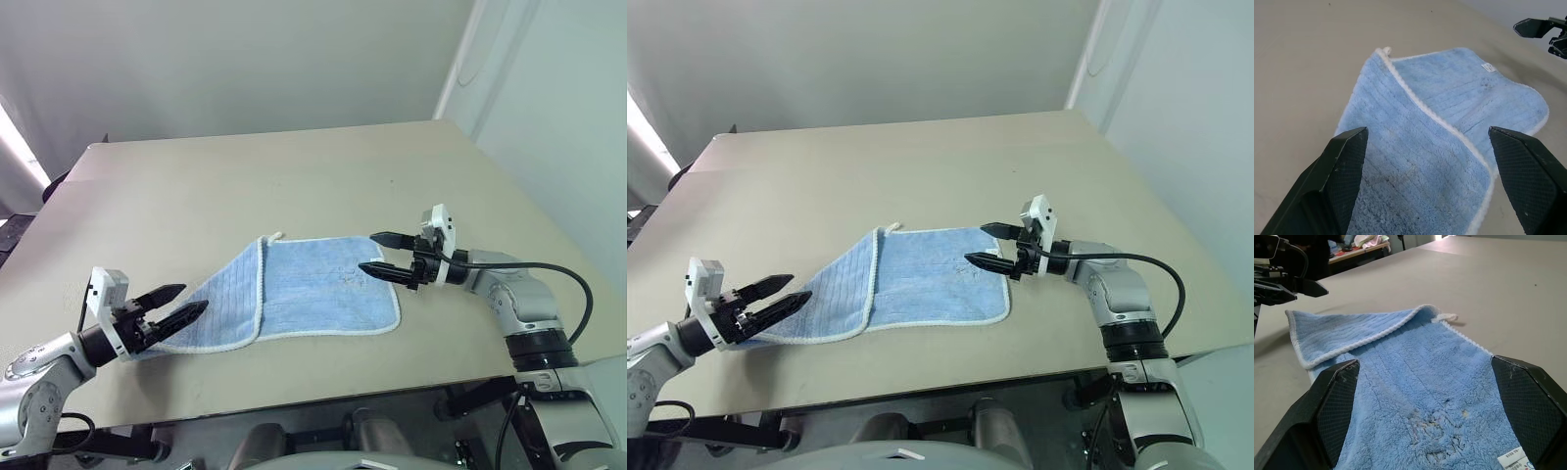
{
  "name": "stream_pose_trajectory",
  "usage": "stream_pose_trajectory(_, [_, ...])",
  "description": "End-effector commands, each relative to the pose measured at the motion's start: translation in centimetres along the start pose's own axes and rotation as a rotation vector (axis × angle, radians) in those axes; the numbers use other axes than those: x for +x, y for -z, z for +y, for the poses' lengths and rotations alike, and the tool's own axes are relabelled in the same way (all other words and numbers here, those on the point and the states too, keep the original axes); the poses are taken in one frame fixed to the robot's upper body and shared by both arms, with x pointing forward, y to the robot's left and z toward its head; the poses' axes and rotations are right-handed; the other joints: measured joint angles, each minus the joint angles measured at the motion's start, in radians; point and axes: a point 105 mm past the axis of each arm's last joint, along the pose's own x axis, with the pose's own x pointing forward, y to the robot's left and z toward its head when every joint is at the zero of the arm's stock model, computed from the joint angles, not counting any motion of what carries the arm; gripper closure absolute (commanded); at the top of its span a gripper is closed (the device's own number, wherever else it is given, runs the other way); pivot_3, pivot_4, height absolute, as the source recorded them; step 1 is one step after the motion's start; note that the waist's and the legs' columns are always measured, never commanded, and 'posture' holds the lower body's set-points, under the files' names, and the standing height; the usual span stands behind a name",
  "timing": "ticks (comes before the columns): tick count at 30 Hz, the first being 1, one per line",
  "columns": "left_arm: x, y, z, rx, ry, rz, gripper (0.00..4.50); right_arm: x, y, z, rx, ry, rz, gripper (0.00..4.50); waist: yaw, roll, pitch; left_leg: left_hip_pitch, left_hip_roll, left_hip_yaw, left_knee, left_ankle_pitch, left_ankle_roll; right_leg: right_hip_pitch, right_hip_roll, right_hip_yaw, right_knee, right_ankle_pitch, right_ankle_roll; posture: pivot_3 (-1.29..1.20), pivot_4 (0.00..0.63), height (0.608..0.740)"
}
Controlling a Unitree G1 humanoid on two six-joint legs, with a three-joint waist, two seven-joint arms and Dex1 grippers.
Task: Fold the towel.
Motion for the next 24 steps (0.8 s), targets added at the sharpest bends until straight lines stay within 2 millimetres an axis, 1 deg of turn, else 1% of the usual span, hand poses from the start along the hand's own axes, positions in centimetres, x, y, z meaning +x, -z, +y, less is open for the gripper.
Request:
stream_pose_trajectory(1, [0.5,-1.0,-0.1,0.036,0.015,-0.029,0.33,0.0,-1.6,-0.5,-0.054,0.003,-0.046,0.01,0.0,0.0,0.0,0.0,0.0,0.0,0.0,0.0,0.0,0.0,0.0,0.0,0.0,0.0,0.0,0.0,0.0,0.74])
stream_pose_trajectory(6, [1.6,-1.3,-0.7,0.032,0.069,-0.046,0.33,-0.2,-2.1,-0.6,-0.057,0.014,-0.073,0.01,0.001,0.0,0.0,0.0,0.0,0.0,0.001,0.0,0.0,0.0,0.0,0.0,0.001,-0.001,0.001,0.0,0.0,0.74])
stream_pose_trajectory(11, [2.8,-0.3,-1.9,0.009,0.122,-0.031,0.33,-1.1,-1.2,-1.0,-0.008,0.072,-0.039,0.01,0.001,0.0,0.0,0.0,0.0,0.0,0.001,0.0,0.0,0.0,0.0,0.0,0.001,0.001,-0.001,0.0,0.0,0.74])
stream_pose_trajectory(16, [3.5,0.7,-2.9,-0.001,0.145,-0.001,0.33,-2.0,-1.2,-2.3,0.03,0.166,-0.036,0.01,0.001,0.0,0.0,0.0,0.0,0.0,0.001,0.0,0.0,0.0,0.0,0.0,0.002,0.001,-0.001,0.0,0.0,0.74])
stream_pose_trajectory(18, [3.7,0.9,-3.1,0.028,0.152,0.035,0.33,-1.8,-1.1,-2.7,0.019,0.183,-0.021,0.01,0.001,0.0,0.0,0.0,0.0,0.0,0.001,0.0,0.0,0.0,0.0,0.0,0.002,0.0,0.0,0.0,0.0,0.74])
stream_pose_trajectory(21, [3.8,0.8,-3.3,0.05,0.158,0.047,0.33,-1.5,-1.0,-4.2,0.001,0.26,-0.01,0.01,-0.002,0.0,0.0,0.0,0.0,0.0,0.001,0.0,0.0,0.0,0.001,0.0,0.002,-0.001,0.001,0.0,0.0,0.74])
stream_pose_trajectory(24, [4.0,1.5,-3.5,0.076,0.157,0.077,0.33,-1.1,-1.1,-5.3,0.018,0.319,-0.013,0.01,-0.002,0.0,0.0,0.001,0.0,0.001,0.001,0.0,0.0,0.0,0.001,0.001,0.002,0.0,-0.001,0.0,0.0,0.74])
